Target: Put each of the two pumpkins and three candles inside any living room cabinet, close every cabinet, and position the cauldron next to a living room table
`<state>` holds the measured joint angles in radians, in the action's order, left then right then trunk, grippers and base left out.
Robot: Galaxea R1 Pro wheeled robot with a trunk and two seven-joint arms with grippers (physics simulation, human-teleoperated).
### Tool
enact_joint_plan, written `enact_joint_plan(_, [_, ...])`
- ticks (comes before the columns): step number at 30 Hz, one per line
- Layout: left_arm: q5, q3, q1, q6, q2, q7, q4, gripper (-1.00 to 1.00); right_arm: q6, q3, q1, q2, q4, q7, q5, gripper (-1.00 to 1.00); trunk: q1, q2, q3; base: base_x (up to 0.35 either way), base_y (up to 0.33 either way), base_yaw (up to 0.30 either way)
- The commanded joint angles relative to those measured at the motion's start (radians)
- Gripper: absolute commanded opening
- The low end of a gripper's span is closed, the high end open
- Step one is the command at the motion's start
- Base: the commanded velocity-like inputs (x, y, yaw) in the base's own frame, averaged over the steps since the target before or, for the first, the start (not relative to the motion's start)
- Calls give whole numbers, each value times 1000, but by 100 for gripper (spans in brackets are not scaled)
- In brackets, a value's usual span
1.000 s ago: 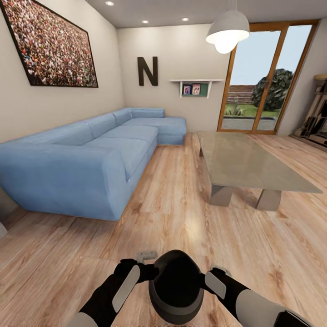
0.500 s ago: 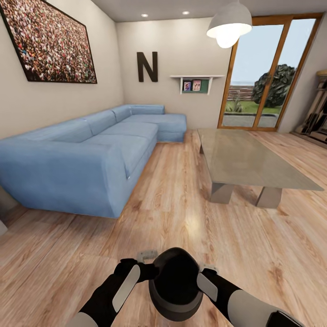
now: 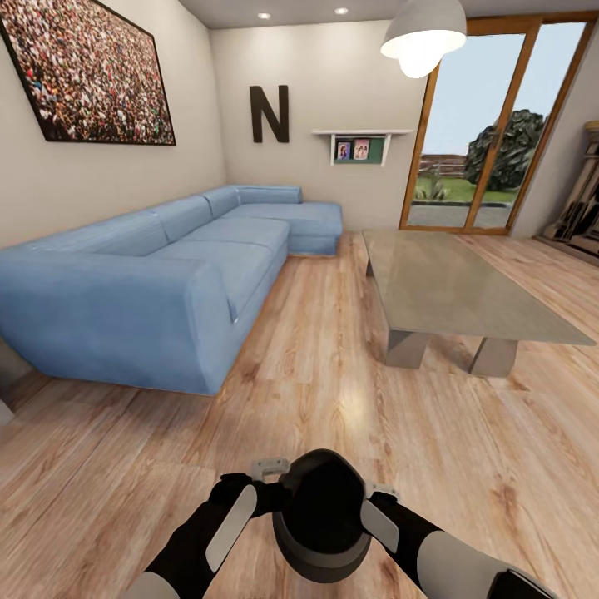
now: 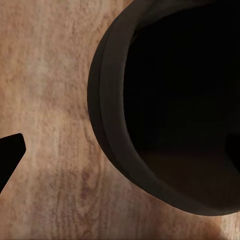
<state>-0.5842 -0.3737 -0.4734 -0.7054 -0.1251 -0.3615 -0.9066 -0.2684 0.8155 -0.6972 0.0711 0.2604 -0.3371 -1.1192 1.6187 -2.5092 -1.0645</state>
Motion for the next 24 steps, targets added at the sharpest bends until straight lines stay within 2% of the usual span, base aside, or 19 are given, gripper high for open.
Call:
enact_joint_plan(1, [-11,-2,-1,-2,1,-10,-1,100,-3,7,-1,-1,1,-7,-6,100,0,0,-1,0,0,0])
enact_joint_plan(11, [-11,-2,-1,-2,0,-10,-1,100,24,7,-1,-1,-54,-8,-9,100,0,0,-1,0,0,0])
enact_joint_plan(19, [-11,-2,-1,-1,1,-9,-1,100,41,7,-1,-1,-56,-8,-7,100,3,-2,-32,0,0,0])
enact_joint_plan(24, [-11,-2,-1,0,1,-8,2,100,41,7,-1,0,-55,-8,-6,100,3,-2,-32,0,0,0])
